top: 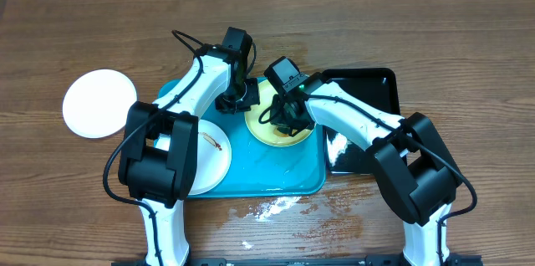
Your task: Clean dirty plates on tray and stack at the side
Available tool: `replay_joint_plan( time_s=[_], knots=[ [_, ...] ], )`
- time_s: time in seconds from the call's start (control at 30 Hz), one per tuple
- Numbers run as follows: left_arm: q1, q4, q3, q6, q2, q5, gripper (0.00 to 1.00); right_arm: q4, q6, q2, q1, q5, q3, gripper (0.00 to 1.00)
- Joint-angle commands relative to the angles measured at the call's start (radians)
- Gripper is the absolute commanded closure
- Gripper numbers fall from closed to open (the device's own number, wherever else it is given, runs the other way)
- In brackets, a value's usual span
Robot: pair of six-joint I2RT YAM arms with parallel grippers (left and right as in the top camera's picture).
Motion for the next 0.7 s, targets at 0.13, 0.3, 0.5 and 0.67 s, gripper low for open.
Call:
replay_joint_plan(
  time_s=[0.13, 0.3, 0.5, 0.67],
  knots=[
    [0.017, 0.004, -0.009, 0.032, 0.006, -0.023, 0.96, -0.132, -0.047, -0.192, -0.119, -0.05, 0.143, 0.96],
    [0.019, 0.003, -0.006, 0.06, 0.006, -0.039, 0.96, -0.239, -0.113, -0.254, -0.197, -0.085, 0.144, 0.96],
    [0.019, -0.058, 0.059, 0.07, 0.005, -0.171, 0.96, -0.442, -0.233, -0.256, -0.33, -0.08, 0.143, 0.96],
    [0.018, -0.1, 0.116, 0.074, 0.005, -0.195, 0.96, -0.564, -0.259, -0.256, -0.422, 0.019, 0.127, 0.96]
  ],
)
